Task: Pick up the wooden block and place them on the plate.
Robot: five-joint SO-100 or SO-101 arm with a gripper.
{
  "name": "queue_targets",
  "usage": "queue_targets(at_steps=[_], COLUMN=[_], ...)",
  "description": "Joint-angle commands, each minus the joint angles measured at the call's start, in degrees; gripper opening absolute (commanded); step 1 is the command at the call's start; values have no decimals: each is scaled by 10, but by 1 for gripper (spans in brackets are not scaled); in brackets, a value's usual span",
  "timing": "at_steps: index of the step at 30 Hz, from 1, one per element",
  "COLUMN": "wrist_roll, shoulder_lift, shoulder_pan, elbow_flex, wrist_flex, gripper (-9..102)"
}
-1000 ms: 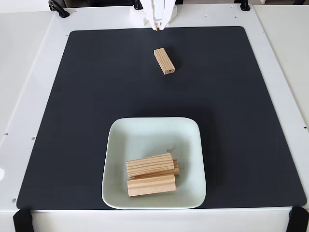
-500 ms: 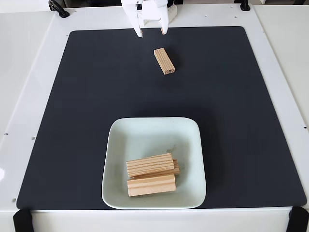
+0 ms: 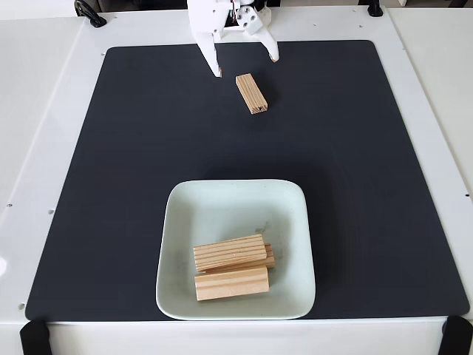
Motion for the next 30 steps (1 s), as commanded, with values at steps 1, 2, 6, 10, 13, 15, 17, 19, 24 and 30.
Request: queue_targets(at_steps=[1, 2, 6, 10, 13, 15, 17, 19, 24, 30], wrist_roll=[-3, -3, -3, -2, 4, 4, 4, 4, 4, 5], shoulder_lift=[3, 3, 2, -30, -65, -90, -110, -124, -144, -158], shoulder_pan=[-14, -15, -24, -26, -25, -23, -20, -18, -19, -29], elbow_flex=[12, 17, 28, 18, 6, 1, -4, -4, -4, 4], wrist_flex=[-4, -4, -4, -4, -31, -60, -82, -99, -109, -109], gripper=[43, 43, 43, 43, 43, 43, 43, 43, 43, 43])
